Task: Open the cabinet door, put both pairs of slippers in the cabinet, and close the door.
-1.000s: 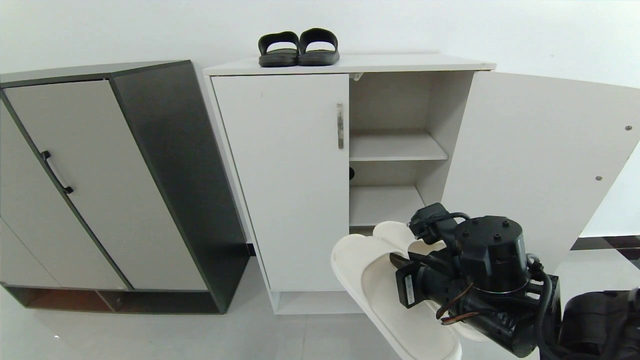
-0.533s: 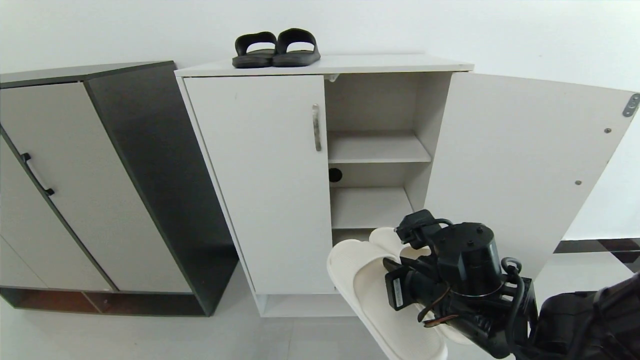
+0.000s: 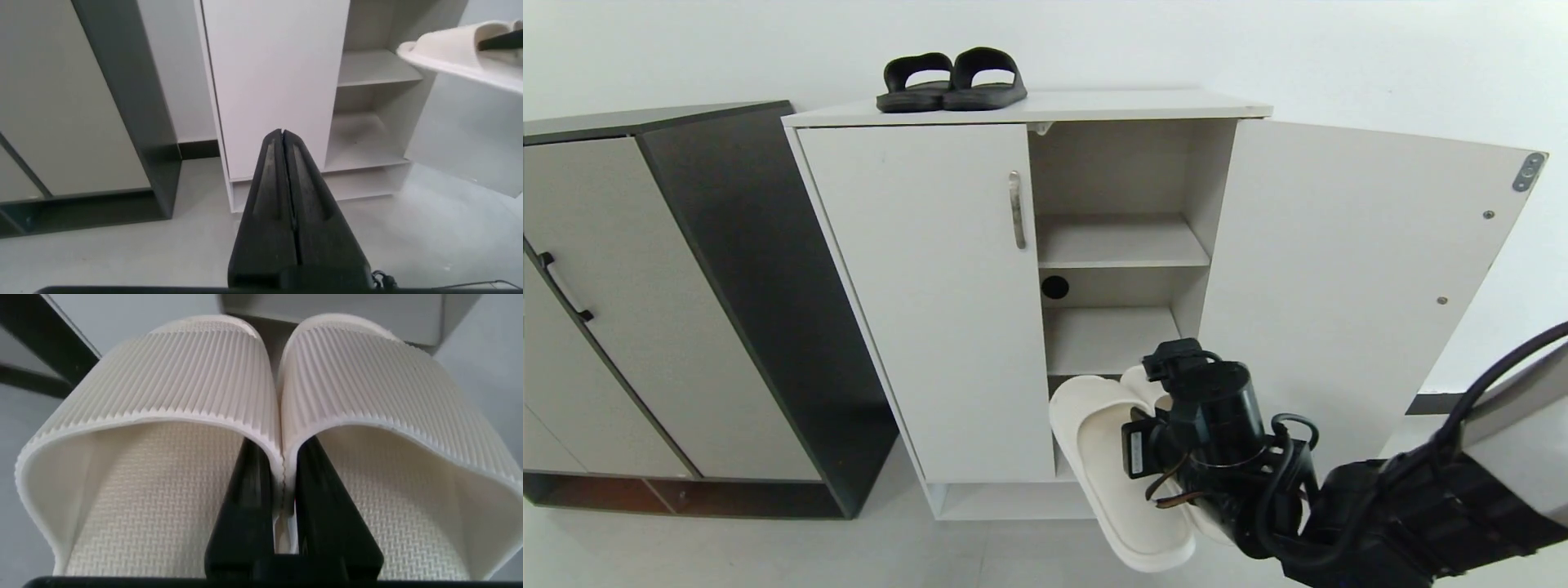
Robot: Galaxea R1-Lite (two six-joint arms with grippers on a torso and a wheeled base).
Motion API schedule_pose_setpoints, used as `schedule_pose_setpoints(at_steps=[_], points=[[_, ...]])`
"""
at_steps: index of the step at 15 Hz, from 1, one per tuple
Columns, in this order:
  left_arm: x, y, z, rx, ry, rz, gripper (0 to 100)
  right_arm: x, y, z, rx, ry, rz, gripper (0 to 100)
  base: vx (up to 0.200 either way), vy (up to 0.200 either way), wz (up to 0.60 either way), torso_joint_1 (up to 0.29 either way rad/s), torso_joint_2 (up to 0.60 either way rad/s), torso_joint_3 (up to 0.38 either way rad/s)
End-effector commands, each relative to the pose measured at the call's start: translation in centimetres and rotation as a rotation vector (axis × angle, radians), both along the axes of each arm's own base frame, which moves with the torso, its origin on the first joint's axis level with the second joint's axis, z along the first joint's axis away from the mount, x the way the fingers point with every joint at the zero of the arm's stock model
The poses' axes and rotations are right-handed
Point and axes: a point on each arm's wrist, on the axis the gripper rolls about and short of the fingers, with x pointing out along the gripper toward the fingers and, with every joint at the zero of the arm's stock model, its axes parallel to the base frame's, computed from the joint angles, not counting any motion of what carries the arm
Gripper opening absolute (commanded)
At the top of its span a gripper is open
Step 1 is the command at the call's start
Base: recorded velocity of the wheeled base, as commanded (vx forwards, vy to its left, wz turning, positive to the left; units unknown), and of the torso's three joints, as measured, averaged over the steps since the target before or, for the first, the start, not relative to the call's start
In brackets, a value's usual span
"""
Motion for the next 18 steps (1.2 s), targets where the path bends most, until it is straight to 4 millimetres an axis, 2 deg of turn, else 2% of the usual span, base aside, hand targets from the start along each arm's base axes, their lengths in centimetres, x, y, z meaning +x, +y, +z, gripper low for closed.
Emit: schedule_pose_setpoints(at_steps=[1, 6, 9, 18], points=[[0.0, 0.0, 0.0, -0.001, 0.002, 0.000, 0, 1.3, 2.0, -2.9, -0.031, 0.027, -0.030, 0, 0.000, 0.000, 0.00, 0.000, 0.00, 0.000], [0.0, 0.0, 0.0, -0.002, 0.002, 0.000, 0, 1.4, 2.9, -3.8, -0.048, 0.027, -0.042, 0, 0.000, 0.000, 0.00, 0.000, 0.00, 0.000], [0.0, 0.0, 0.0, -0.001, 0.002, 0.000, 0, 2.3, 3.7, -4.2, -0.041, 0.022, -0.049, 0, 0.000, 0.000, 0.00, 0.000, 0.00, 0.000], [0.0, 0.0, 0.0, -0.001, 0.002, 0.000, 0, 3.9, 3.3, -4.2, -0.050, 0.013, -0.110, 0, 0.000, 0.000, 0.00, 0.003, 0.00, -0.177]])
